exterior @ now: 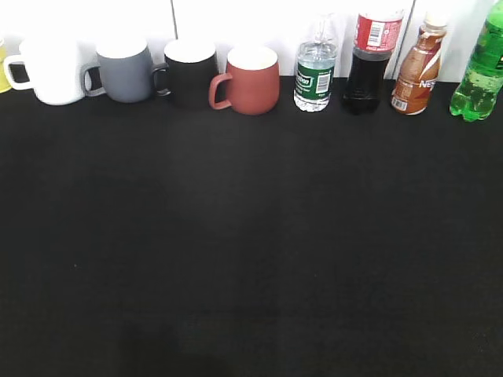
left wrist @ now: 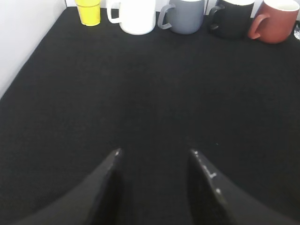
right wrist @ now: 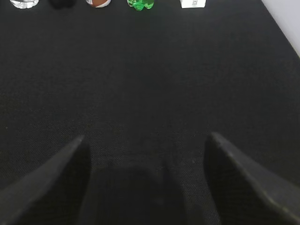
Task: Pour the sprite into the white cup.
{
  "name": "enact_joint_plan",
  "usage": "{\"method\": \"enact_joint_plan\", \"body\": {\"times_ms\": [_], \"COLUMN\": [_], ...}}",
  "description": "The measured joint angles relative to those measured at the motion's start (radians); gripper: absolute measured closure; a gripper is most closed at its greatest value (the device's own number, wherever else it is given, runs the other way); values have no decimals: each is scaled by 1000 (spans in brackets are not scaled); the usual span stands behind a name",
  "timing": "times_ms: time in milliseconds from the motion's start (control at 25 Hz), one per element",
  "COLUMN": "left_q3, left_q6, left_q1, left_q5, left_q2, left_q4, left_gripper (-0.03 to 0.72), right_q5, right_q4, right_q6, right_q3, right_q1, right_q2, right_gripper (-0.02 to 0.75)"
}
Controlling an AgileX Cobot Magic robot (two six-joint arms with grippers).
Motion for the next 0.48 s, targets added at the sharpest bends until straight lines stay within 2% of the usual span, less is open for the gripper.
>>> {"method": "enact_joint_plan", "body": {"times_ms": [160,360,480], "left_q3": [0,0,0], "left_q6": [0,0,0], "left_q1": [0,0,0], "left_q5": [0,0,0], "left_q2": [0,0,0], "left_q4": [0,0,-3], "left_gripper": [397,398,437], "right_q5": [0,0,0], "right_q4": [0,0,0], "right_q6": [0,-1,0], "right_q3": [0,0,0], "right_q1": [0,0,0], "right_q2": [0,0,0], "right_gripper": [172,172,172]}}
